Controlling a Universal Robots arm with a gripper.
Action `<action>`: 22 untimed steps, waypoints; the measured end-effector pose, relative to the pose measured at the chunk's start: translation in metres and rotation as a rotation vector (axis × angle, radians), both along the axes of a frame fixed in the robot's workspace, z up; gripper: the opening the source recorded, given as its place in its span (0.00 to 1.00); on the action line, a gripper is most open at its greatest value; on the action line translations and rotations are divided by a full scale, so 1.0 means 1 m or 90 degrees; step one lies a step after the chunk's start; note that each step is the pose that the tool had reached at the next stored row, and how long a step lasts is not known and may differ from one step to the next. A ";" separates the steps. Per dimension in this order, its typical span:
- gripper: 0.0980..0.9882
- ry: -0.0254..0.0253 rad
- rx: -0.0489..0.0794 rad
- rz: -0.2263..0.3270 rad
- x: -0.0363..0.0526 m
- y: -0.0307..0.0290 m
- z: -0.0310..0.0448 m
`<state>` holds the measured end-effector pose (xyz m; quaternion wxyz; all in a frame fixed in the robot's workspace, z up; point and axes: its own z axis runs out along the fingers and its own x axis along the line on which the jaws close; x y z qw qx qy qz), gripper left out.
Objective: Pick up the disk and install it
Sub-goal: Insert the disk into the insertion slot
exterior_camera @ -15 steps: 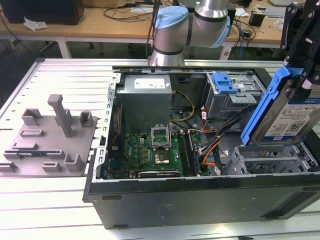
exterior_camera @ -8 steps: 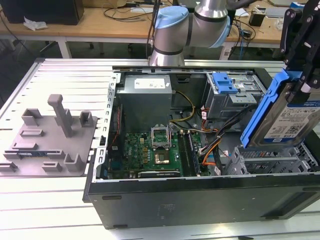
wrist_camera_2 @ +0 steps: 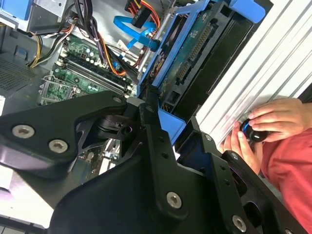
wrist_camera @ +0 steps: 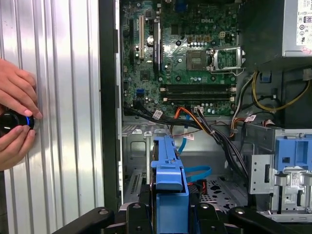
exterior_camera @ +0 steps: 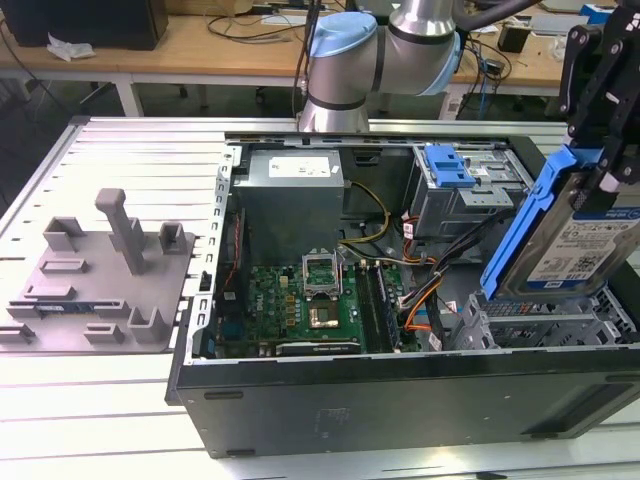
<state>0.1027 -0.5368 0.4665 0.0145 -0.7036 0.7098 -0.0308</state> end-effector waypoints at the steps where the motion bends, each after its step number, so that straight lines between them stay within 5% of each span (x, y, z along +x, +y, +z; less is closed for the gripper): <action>1: 0.30 0.0000 0.000 0.000 0.0001 -0.0001 -0.0005; 22: 0.30 0.0000 0.000 -0.001 0.0023 -0.0022 -0.0126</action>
